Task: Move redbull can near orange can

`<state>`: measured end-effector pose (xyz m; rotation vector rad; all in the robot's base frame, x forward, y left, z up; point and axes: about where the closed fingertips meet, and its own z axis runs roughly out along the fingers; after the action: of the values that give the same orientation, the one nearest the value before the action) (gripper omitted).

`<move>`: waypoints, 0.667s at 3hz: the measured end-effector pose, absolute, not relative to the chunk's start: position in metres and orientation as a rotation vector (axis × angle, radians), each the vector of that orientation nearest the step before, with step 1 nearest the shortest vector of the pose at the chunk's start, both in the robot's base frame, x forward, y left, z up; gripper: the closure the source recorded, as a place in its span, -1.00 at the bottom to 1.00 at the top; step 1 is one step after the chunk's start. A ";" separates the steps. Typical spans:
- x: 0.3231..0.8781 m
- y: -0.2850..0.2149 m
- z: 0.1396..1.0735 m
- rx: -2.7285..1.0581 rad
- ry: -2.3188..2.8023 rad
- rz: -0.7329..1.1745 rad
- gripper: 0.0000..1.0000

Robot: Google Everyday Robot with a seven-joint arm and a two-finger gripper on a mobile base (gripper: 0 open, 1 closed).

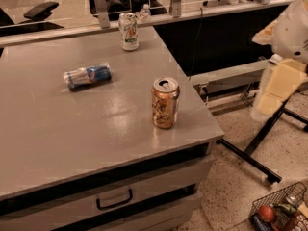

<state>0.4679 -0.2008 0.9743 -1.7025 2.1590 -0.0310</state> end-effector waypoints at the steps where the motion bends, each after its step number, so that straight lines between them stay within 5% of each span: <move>1: 0.496 -0.179 0.968 -1.716 2.077 0.041 -1.00; 2: 0.533 -0.152 0.965 -1.713 1.983 0.074 -1.00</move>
Offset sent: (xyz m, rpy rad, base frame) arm 0.1220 0.0849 -0.0113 0.2104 -0.1504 0.1563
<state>0.5330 -0.1521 0.9648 -1.7130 1.9834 0.0742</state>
